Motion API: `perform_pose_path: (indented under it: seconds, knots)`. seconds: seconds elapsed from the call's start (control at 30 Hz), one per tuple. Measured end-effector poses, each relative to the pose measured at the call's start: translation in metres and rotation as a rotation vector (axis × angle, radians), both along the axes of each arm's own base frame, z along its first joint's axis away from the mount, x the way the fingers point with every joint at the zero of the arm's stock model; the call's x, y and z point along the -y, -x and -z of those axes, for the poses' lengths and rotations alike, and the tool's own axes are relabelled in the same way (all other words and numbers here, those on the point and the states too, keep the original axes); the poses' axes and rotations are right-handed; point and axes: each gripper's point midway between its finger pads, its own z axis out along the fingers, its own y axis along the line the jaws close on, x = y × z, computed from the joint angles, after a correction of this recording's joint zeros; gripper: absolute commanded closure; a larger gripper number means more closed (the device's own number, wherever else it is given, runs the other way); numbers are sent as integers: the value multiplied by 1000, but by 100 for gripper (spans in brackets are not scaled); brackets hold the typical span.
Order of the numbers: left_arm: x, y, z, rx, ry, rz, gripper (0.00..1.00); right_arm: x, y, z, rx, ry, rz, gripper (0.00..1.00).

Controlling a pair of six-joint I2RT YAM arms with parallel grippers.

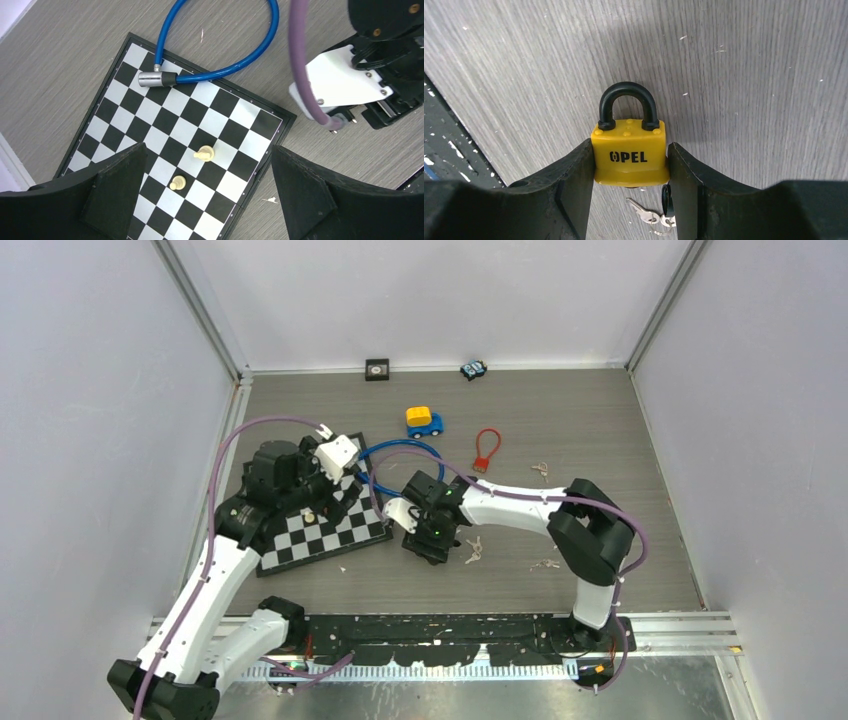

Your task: Unlock with the key

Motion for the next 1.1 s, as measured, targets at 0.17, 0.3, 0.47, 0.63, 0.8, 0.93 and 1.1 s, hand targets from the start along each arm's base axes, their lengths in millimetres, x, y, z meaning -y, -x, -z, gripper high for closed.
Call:
perform_pose_path:
  seconds: [0.17, 0.3, 0.47, 0.63, 0.8, 0.93, 1.1]
  knots:
    - [0, 6, 1, -10, -3, 13, 4, 0, -3, 11, -1, 21, 29, 37]
    - [0, 9, 3, -17, -9, 23, 4, 0, -8, 11, 21, 23, 47, 20]
    - [0, 11, 3, -22, -6, 31, 4, 9, -17, -2, 53, 17, 75, 18]
    - [2, 12, 3, -24, 0, 39, 4, 38, -32, -40, 84, -29, 160, 18]
    - [3, 12, 2, -22, 4, 44, 4, 68, -28, -51, 100, -21, 234, 20]
    - [5, 12, 3, -29, 8, 52, 4, 75, -19, -39, 65, 27, 258, 22]
    - [6, 12, 4, -32, 11, 57, 4, 81, -19, -21, 44, 90, 297, 26]
